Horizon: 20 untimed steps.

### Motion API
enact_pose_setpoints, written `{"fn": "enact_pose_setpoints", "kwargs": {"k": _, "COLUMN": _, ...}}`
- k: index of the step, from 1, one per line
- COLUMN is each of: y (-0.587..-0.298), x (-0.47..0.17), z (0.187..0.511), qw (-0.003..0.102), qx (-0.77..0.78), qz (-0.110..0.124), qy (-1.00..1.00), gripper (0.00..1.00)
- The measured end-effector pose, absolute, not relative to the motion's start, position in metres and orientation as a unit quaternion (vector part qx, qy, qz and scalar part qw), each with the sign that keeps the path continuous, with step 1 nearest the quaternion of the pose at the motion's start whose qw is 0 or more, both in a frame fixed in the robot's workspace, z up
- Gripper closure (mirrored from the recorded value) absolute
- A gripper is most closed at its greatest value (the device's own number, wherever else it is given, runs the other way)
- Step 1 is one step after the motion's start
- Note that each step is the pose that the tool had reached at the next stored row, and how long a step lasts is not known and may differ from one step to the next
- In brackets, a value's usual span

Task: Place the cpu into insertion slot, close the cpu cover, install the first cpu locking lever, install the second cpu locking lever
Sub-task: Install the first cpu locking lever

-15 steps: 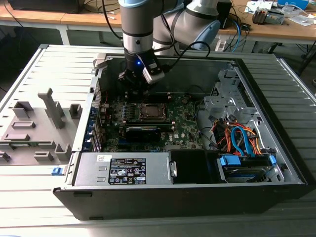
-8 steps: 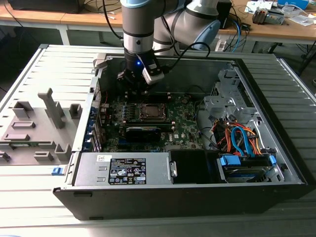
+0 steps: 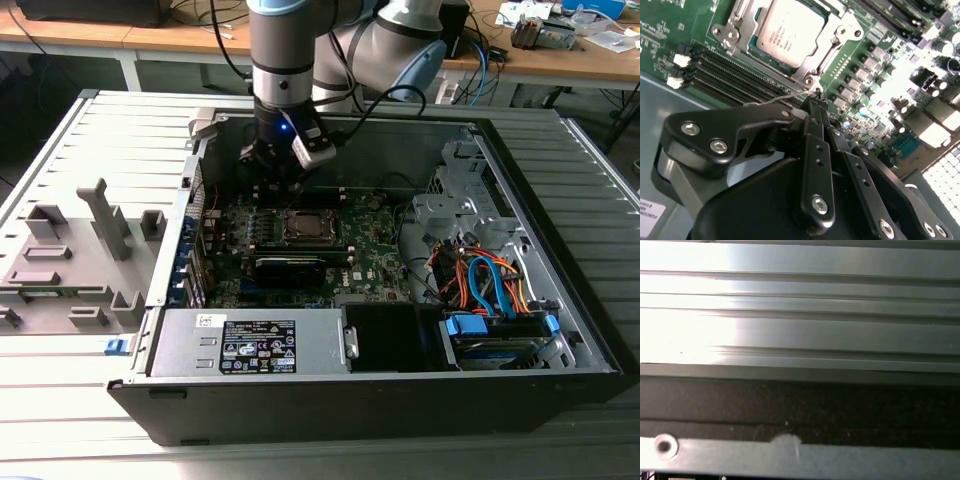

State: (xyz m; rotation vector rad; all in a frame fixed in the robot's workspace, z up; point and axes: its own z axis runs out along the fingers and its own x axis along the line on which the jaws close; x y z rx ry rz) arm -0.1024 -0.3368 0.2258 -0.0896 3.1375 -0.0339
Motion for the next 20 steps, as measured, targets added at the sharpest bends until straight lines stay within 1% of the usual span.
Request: {"fn": "enact_pose_setpoints", "kwargs": {"k": 20, "y": -0.334, "x": -0.078, "z": 0.211, "qw": 0.0, "qx": -0.051, "qz": -0.013, "qy": 0.999, "gripper": 0.89}}
